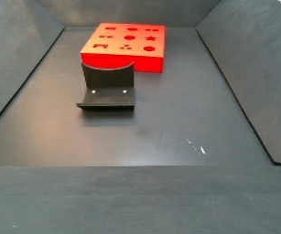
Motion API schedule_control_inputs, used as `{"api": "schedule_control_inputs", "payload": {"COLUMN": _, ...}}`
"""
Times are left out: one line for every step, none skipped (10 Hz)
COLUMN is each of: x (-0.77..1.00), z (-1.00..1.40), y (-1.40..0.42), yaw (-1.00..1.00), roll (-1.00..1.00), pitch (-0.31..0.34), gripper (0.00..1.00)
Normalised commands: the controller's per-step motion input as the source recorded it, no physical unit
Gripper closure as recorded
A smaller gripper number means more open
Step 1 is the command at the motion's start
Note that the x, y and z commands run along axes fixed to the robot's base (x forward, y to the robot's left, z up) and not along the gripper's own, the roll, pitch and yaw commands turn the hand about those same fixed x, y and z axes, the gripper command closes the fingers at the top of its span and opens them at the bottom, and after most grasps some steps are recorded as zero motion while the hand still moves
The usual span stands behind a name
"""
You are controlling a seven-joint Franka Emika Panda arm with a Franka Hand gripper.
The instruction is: Insert the oval object.
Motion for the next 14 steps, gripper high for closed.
{"api": "schedule_control_inputs", "payload": {"x": 0.07, "z": -0.23, "y": 0.01, "yaw": 0.0, "roll": 0.03, "pitch": 0.13, "gripper": 1.0}}
{"api": "schedule_control_inputs", "payload": {"x": 0.1, "z": -0.53, "y": 0.01, "yaw": -0.01, "roll": 0.02, "pitch": 0.314, "gripper": 1.0}}
{"api": "schedule_control_inputs", "payload": {"x": 0.16, "z": -0.25, "y": 0.0, "yaw": 0.0, "roll": 0.1, "pitch": 0.419, "gripper": 1.0}}
{"api": "schedule_control_inputs", "payload": {"x": 0.29, "z": -0.45, "y": 0.0, "yaw": -0.01, "roll": 0.02, "pitch": 0.374, "gripper": 1.0}}
{"api": "schedule_control_inputs", "payload": {"x": 0.1, "z": -0.21, "y": 0.0, "yaw": 0.0, "roll": 0.24, "pitch": 0.371, "gripper": 1.0}}
{"api": "schedule_control_inputs", "payload": {"x": 0.11, "z": -0.05, "y": -0.05, "yaw": 0.0, "roll": 0.31, "pitch": 0.413, "gripper": 1.0}}
{"api": "schedule_control_inputs", "payload": {"x": 0.0, "z": 0.0, "y": -0.18, "yaw": 0.11, "roll": 0.46, "pitch": 0.319, "gripper": 1.0}}
{"api": "schedule_control_inputs", "payload": {"x": 0.04, "z": -0.18, "y": -0.28, "yaw": 0.18, "roll": 0.42, "pitch": 0.26, "gripper": 1.0}}
{"api": "schedule_control_inputs", "payload": {"x": 0.0, "z": -0.39, "y": -0.15, "yaw": 0.18, "roll": 0.24, "pitch": 0.149, "gripper": 1.0}}
{"api": "schedule_control_inputs", "payload": {"x": 0.07, "z": 0.0, "y": -0.01, "yaw": 0.0, "roll": 0.0, "pitch": 0.0, "gripper": 1.0}}
{"api": "schedule_control_inputs", "payload": {"x": 0.0, "z": -0.27, "y": -0.01, "yaw": 0.03, "roll": -0.04, "pitch": -0.04, "gripper": 1.0}}
{"api": "schedule_control_inputs", "payload": {"x": 0.0, "z": -0.32, "y": -0.01, "yaw": 0.22, "roll": -0.08, "pitch": -0.077, "gripper": 1.0}}
{"api": "schedule_control_inputs", "payload": {"x": 0.0, "z": -0.31, "y": -0.02, "yaw": 0.19, "roll": -0.08, "pitch": -0.077, "gripper": 1.0}}
{"api": "schedule_control_inputs", "payload": {"x": 0.01, "z": 0.0, "y": -0.03, "yaw": 0.0, "roll": 0.0, "pitch": 0.0, "gripper": 1.0}}
